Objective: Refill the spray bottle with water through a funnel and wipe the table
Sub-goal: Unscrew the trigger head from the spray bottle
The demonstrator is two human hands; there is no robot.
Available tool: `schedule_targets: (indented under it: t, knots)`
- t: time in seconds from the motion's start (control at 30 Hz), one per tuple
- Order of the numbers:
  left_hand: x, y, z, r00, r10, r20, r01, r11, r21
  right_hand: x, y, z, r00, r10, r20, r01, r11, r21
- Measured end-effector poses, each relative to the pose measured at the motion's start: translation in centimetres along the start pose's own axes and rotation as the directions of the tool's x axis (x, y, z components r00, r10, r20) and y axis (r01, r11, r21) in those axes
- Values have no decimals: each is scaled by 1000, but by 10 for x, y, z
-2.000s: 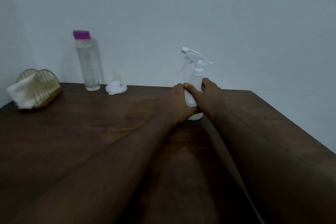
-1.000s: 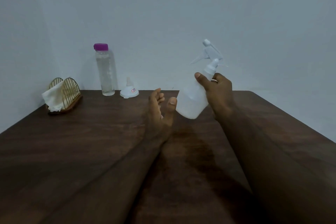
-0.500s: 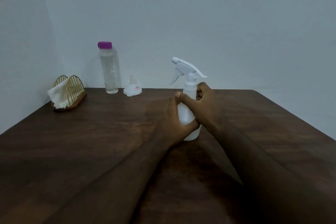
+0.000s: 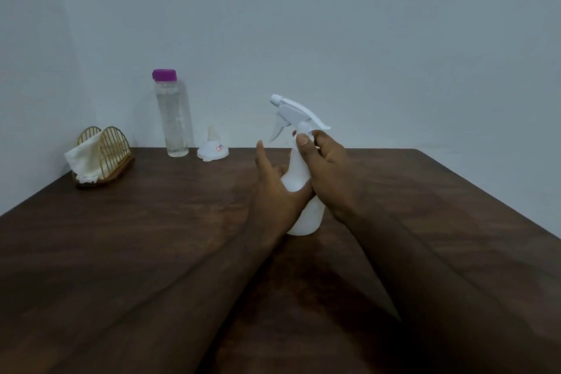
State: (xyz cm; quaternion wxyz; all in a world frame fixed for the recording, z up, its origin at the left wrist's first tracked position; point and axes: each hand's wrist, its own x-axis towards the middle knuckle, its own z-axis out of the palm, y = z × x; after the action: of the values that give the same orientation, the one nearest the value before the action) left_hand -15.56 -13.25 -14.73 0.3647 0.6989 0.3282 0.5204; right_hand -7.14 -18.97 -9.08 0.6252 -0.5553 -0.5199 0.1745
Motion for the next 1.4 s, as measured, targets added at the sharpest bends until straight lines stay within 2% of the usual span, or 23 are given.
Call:
schedule_targets:
  t: [0.2,0.3,0.47,0.67,0.9,1.07,1.13,1.2,1.3,1.4]
  knots:
    - [17,-2,9,988,153,-25,-151,986,67,-6,2,6,995,-41,-90,42,999,17]
    - [22,0,10,986,168,-20,-168,986,-13,-7,4,11,988,-35,-148,43,997,57]
    - [17,3,5,983,183,16,-182,982,-44,-8,2,12,970,-113,-215,100,992,-72]
    - [13,2,2,980,198,-33,-194,975,103,-7,1,11,983,-127,-132,128,992,-7]
    - [16,1,1,980,200,-21,-198,976,90,-3,4,7,990,-131,-56,135,988,72]
    - [18,9,-6,978,179,105,-176,984,-37,6,5,-11,990,4,143,-34,977,212]
    - [17,9,-6,976,200,90,-196,979,-52,2,7,-6,996,-13,92,-2,987,160]
    - [17,10,-5,983,177,49,-174,984,-46,-5,9,6,997,-77,-30,79,994,73]
    - [17,9,-1,981,189,51,-185,980,-75,-11,8,20,976,-73,-205,100,987,126]
    - [15,11,-2,985,174,13,-170,974,-148,-13,5,24,959,-94,-267,115,991,65]
